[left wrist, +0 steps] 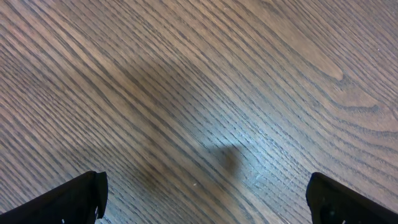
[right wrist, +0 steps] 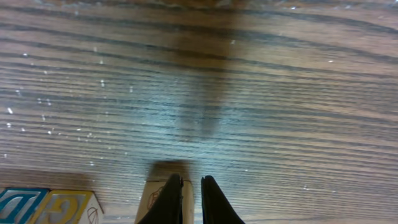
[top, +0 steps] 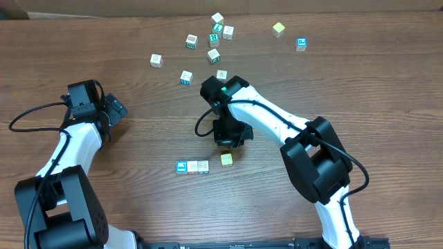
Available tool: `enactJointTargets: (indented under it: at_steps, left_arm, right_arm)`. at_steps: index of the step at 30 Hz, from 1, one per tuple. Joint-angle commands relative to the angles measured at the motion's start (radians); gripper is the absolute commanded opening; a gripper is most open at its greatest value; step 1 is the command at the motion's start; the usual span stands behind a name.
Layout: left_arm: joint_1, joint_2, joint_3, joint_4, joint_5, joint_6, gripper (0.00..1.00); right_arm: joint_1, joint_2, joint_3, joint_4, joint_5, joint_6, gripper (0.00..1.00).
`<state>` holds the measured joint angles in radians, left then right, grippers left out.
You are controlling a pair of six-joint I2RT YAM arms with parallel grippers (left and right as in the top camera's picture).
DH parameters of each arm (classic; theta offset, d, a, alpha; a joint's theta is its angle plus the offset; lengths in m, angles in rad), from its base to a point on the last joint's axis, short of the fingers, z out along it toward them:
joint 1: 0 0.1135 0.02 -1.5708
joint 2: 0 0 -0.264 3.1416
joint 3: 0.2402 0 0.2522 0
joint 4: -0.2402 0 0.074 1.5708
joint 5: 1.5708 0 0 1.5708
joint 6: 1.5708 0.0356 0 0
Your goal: Form a horizontal line
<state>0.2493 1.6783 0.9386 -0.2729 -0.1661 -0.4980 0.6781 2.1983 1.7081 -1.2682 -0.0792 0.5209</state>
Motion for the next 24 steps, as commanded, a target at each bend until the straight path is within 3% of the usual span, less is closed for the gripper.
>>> enactJointTargets:
  at_steps: [1,10,12,24]
  left_arm:
    - [-0.001,-0.005,0.013,0.000,-0.013,0.003,1.00]
    - [-0.001,-0.005,0.013,0.000,-0.013,0.003,0.99]
    - [-0.001,-0.005,0.013,0.000,-0.013,0.004,1.00]
    - [-0.001,-0.005,0.013,0.000,-0.013,0.003,1.00]
  right_arm:
    - [-0.025,-0.012,-0.003,-0.009,0.019,0.007,0.10]
    - [-0.107,-0.012,-0.003,-0.101,0.018,-0.043,0.09]
    - [-0.115,-0.012,-0.003,-0.111,0.018,-0.058,0.04]
    - [-0.079,-0.012,-0.006,-0.122,-0.109,-0.084,0.04]
